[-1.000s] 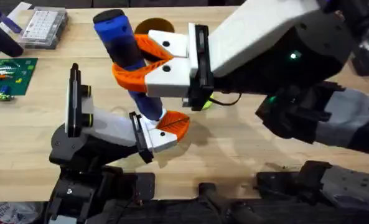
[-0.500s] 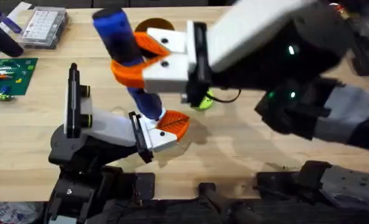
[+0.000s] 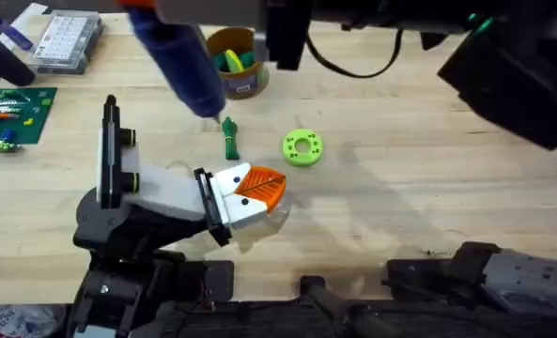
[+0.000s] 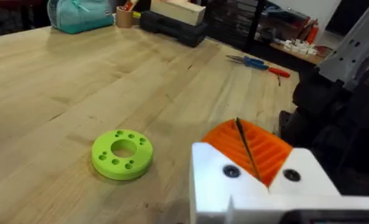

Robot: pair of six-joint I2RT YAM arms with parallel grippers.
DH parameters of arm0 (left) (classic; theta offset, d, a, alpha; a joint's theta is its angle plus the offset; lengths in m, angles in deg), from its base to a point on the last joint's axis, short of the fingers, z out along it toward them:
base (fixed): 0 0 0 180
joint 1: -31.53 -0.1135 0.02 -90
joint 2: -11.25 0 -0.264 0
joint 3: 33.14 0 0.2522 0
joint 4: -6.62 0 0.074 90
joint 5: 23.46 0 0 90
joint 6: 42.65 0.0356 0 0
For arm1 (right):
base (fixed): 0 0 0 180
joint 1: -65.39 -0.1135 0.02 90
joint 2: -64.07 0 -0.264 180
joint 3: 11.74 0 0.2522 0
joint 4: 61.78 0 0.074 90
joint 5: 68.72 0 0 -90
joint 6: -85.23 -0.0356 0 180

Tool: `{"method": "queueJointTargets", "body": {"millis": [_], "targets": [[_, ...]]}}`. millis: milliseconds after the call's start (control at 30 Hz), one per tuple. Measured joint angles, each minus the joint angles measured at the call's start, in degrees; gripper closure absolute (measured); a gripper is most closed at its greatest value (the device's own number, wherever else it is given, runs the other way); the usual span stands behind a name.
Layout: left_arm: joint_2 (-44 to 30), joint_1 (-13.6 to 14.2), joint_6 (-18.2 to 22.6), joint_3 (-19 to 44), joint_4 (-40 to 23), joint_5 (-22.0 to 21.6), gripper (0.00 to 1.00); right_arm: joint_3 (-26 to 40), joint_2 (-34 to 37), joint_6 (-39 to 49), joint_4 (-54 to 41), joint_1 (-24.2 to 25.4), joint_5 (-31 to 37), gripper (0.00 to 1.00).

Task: Pick up the gripper from the table and insert it into the empty holder that is missing its gripper. Then pick up a screw, insert it into the mounting hole, and use the screwdriver to tighten it. Finally, clean up the table by picking up the vegetable and placing it into the bucket.

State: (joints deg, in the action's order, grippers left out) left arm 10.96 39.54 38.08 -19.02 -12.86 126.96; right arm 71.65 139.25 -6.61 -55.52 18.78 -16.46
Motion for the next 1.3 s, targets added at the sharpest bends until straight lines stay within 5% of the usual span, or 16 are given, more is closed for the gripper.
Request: {"method": "queueJointTargets", "body": {"millis": [67,300,633,867,1300], "targets": [[0.0,0.0,0.0,0.0,0.0,0.0,0.985,0.1,0.1,2.1,-6.8,4.7,0.0,0.981],[0.0,0.0,0.0,0.0,0.0,0.0,0.985,0.2,0.1,11.9,-18.0,9.0,4.0,0.981],[0.0,0.0,0.0,0.0,0.0,0.0,0.985,0.3,4.3,34.6,-28.5,9.8,25.1,0.982],[0.0,0.0,0.0,0.0,0.0,0.0,0.985,0.3,18.7,56.7,-25.1,11.8,40.5,0.982],[0.0,0.0,0.0,0.0,0.0,0.0,0.985,0.3,38.8,74.7,-10.7,21.2,45.6,0.982]]}}
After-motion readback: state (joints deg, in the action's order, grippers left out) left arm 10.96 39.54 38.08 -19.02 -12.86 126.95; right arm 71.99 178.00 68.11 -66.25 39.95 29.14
